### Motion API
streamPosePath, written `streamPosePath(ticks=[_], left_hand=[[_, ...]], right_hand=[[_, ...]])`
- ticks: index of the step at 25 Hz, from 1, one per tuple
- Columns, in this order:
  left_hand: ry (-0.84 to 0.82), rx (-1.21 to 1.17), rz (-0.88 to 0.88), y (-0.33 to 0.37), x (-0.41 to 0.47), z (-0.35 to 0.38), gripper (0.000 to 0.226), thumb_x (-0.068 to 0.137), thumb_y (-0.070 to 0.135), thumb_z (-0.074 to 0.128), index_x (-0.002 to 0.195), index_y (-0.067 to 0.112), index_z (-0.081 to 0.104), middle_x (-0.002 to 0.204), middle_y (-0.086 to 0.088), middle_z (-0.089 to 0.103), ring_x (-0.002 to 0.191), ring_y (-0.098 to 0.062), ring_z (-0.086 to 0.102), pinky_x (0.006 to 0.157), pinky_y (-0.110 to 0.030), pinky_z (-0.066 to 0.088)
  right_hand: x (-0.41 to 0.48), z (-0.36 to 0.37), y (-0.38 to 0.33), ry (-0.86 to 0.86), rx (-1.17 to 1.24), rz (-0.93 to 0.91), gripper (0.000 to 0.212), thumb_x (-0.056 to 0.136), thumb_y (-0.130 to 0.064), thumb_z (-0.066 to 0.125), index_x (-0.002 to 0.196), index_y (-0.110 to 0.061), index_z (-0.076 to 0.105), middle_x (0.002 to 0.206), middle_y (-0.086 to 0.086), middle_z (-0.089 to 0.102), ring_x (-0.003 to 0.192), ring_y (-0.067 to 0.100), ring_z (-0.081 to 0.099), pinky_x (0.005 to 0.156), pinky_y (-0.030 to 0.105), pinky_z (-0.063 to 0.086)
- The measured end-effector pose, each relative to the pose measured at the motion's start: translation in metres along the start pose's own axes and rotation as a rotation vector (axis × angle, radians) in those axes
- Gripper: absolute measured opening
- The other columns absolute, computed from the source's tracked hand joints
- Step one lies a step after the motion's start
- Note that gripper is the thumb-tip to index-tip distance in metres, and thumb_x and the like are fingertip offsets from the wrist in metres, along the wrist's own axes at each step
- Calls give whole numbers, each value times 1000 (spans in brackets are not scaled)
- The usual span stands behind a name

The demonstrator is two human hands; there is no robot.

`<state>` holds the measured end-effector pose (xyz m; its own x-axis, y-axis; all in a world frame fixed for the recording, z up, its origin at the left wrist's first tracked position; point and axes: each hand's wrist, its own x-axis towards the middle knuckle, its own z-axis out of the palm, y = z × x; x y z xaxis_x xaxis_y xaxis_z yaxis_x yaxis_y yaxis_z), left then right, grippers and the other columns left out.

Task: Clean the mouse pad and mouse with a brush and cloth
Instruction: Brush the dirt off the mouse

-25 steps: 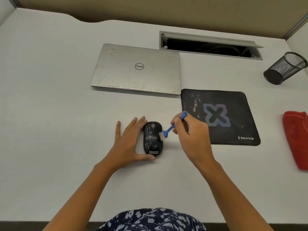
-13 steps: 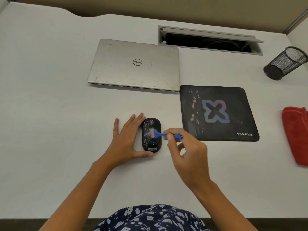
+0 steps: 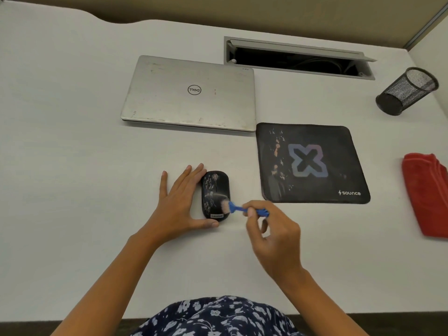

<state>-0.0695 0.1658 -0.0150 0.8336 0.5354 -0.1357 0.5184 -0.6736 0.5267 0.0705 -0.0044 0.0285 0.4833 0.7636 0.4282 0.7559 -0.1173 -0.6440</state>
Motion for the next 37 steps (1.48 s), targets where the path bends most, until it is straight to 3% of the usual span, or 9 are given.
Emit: streamPosePath(ticks=[7, 9, 16, 19, 23, 26, 29, 32, 37], left_hand=[[3, 15, 0, 0, 0, 0, 117, 59, 89, 45, 152, 34, 0, 154, 26, -8, 145, 1, -15, 115, -47, -21], [8, 2, -2, 1, 0, 0, 118, 59, 89, 47, 152, 33, 2, 154, 27, -7, 145, 2, -14, 115, -47, -21], [16, -4, -4, 1, 0, 0, 117, 58, 89, 47, 152, 33, 5, 153, 28, -6, 144, 3, -13, 115, -47, -21], [16, -11, -4, 1, -1, -1, 117, 57, 90, 47, 152, 34, 5, 152, 29, -6, 144, 4, -13, 115, -46, -21], [9, 12, -5, 1, 0, 0, 118, 57, 90, 45, 151, 34, 2, 151, 29, -10, 144, 3, -15, 116, -47, -21], [18, -6, -5, 2, -1, 0, 119, 57, 90, 47, 152, 33, 4, 151, 30, -8, 144, 3, -14, 116, -47, -20], [21, 3, -2, 2, 0, -1, 118, 57, 90, 46, 152, 32, 5, 152, 28, -7, 144, 2, -13, 116, -47, -20], [20, 1, -3, 2, 0, 0, 118, 58, 90, 46, 152, 32, 5, 153, 27, -6, 145, 3, -13, 116, -47, -20], [8, 7, -9, 1, 1, 0, 117, 58, 90, 46, 151, 35, 3, 152, 29, -9, 144, 2, -15, 116, -47, -20]], right_hand=[[-6, -1, 5, -64, 170, 10, 18, 92, -19, 53, 97, -9, 67, 85, -2, 70, 62, 12, 63, 49, 27, 50], [-6, -3, 12, 45, 89, 70, 18, 91, -18, 54, 93, -6, 68, 81, -2, 69, 52, 14, 58, 43, 31, 47], [-6, 1, 8, 48, 81, 45, 19, 92, -17, 54, 94, -4, 68, 82, 2, 71, 59, 8, 56, 48, 12, 45], [3, 1, 8, 180, 94, 174, 12, 91, -11, 57, 94, -6, 67, 83, 1, 71, 57, 16, 56, 44, 23, 45], [15, 2, -1, -45, 169, 150, 15, 94, -22, 52, 94, -16, 65, 77, -6, 68, 59, 11, 59, 46, 20, 44], [26, -2, 4, 40, -61, 190, 23, 93, -26, 53, 96, -10, 69, 74, -1, 69, 55, 8, 55, 49, 12, 41], [33, -1, -4, -5, 32, 126, 18, 94, -22, 53, 97, -13, 68, 77, -6, 70, 58, 4, 57, 50, 9, 40], [37, 2, -11, -129, 75, 152, 17, 95, -26, 51, 95, -17, 66, 76, -7, 69, 60, 8, 59, 47, 14, 43], [43, -5, -2, -45, 177, 310, 13, 94, -21, 55, 96, -17, 68, 79, -7, 71, 63, 12, 63, 54, 28, 55]])
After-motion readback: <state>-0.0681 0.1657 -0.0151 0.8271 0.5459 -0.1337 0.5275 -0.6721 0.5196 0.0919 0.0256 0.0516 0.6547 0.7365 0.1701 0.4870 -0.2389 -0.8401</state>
